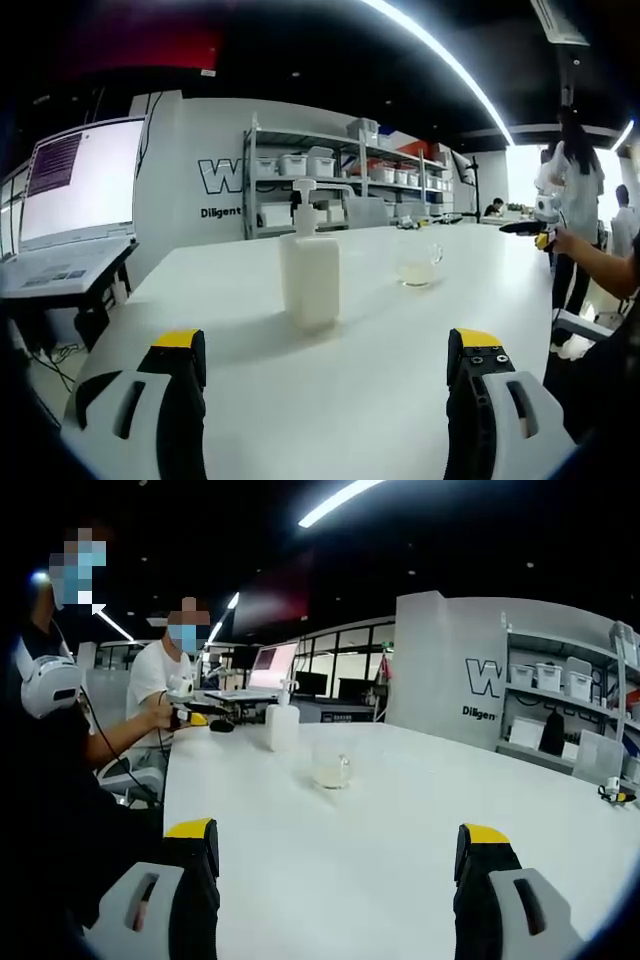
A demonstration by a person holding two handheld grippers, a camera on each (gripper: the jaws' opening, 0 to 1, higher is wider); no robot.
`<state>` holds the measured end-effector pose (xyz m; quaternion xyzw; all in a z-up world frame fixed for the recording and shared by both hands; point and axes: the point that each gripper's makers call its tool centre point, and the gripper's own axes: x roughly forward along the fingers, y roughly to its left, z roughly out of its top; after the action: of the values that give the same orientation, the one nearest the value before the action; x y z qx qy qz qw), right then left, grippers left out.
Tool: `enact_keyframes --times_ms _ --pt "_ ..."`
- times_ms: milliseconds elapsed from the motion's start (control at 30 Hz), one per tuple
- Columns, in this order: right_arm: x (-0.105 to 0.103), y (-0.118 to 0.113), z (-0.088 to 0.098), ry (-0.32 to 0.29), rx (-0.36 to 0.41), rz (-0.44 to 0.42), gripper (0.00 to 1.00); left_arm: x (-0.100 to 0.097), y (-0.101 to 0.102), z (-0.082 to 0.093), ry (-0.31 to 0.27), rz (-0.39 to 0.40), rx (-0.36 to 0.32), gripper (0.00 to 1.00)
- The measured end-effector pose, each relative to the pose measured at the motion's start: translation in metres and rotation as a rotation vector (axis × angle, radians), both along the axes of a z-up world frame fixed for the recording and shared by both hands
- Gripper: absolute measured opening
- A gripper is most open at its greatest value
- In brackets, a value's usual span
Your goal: Hold the bottle steady, press the pump all the way down and release, and repeat the specified number of times to dispense into the cup
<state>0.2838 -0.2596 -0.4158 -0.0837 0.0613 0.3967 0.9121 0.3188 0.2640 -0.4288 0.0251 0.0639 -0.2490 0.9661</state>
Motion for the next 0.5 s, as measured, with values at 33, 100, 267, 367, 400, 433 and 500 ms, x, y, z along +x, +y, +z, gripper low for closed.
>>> enact_keyframes --times_ms 33,100,267,367,400,433,500 --pt "-0.0001 0.0002 -0.0001 0.000 -0.001 0.000 1.00 0.0001 -0.0005 -0.0002 0.000 0.000 -0.001 0.99" --pt "-0.0008 0.0015 0.0003 0.000 -0.001 0.001 1.00 0.0014 -0.0005 -0.0021 0.004 0.005 0.000 0.99" --pt "-0.0010 0.0021 0.0017 0.001 0.004 0.001 1.00 0.0036 0.0006 -0.0001 -0.008 0.029 -0.018 0.98" --pt "-0.0012 0.0024 0.0024 0.002 0.008 -0.001 1.00 0.0057 0.0035 0.0040 -0.034 0.059 -0.022 0.97" --pt "-0.0014 0.0026 0.0028 0.002 0.011 0.000 1.00 0.0057 0.0036 0.0041 -0.033 0.061 -0.022 0.97" --pt "-0.0015 0.0029 0.0035 0.003 0.017 0.000 1.00 0.0061 0.0038 0.0044 -0.033 0.065 -0.024 0.97" --pt "-0.0021 0.0036 0.0045 0.006 0.027 0.004 1.00 0.0069 0.0039 0.0058 -0.036 0.068 -0.034 0.97"
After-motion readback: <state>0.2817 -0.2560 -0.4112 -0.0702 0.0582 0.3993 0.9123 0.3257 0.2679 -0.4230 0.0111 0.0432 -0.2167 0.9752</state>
